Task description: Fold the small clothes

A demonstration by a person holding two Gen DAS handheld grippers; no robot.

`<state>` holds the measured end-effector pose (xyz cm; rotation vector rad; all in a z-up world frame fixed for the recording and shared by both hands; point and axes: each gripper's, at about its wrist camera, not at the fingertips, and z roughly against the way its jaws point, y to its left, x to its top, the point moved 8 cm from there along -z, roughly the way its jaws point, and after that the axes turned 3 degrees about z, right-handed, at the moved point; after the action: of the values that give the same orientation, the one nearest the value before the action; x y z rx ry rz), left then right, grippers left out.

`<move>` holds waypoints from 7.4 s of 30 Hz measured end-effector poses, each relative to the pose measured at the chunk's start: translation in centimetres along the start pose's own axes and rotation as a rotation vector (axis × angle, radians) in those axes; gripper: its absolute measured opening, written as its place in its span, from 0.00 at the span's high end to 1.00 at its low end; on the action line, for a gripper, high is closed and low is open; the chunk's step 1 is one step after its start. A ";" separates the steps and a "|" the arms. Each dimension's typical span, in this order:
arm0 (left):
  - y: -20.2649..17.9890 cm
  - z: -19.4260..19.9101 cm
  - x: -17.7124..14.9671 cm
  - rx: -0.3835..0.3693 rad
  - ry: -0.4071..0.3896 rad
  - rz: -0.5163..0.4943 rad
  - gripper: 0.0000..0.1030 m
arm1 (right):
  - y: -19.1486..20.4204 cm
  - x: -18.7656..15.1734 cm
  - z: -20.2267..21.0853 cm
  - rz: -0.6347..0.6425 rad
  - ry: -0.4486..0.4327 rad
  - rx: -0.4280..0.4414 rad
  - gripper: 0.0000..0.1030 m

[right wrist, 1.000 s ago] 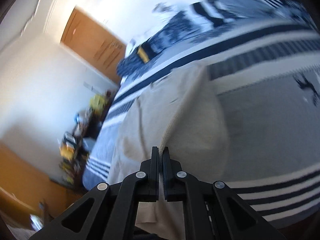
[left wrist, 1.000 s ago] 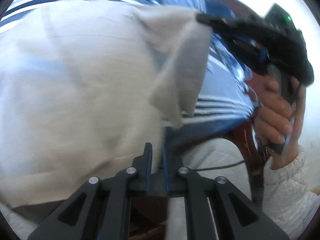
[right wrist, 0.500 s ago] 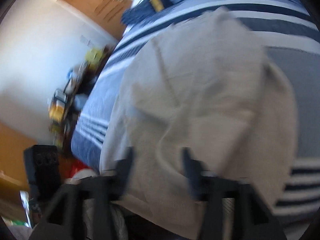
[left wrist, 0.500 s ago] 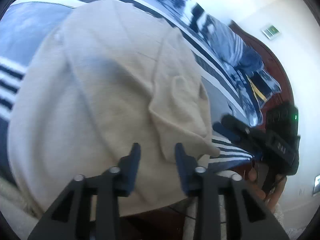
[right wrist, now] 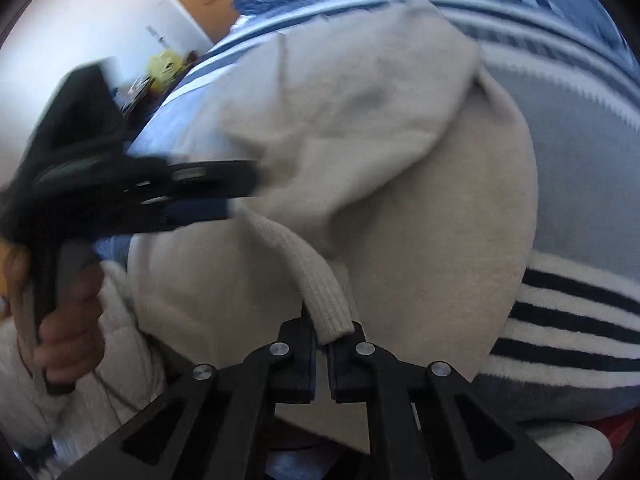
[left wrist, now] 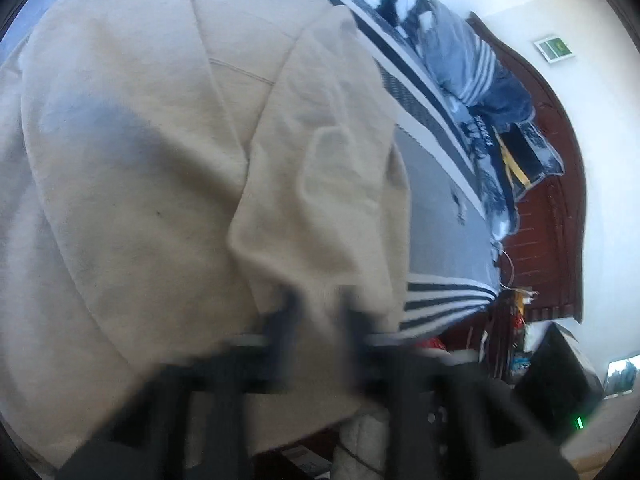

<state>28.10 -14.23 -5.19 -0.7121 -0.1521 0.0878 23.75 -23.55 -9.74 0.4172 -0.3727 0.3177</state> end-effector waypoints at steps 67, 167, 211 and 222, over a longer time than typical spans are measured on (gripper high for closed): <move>-13.3 -17.9 40.6 0.118 -0.083 -0.175 0.95 | -28.8 18.9 -6.6 -1.028 -0.416 0.557 0.97; 15.1 -0.4 42.0 0.513 -0.253 0.016 0.89 | -29.8 39.4 -15.8 -0.387 -0.004 -0.147 0.93; 11.4 15.4 -3.6 0.135 -0.323 0.353 0.37 | -8.7 -2.3 4.9 -0.746 -0.253 0.253 0.30; 16.6 14.7 0.8 0.209 -0.282 0.809 0.31 | -13.5 2.7 0.8 -1.098 -0.132 0.175 0.19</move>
<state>25.96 7.85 -5.08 -0.5127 -0.1136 0.9668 30.96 -34.99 -12.44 0.7518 -0.1991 -0.7548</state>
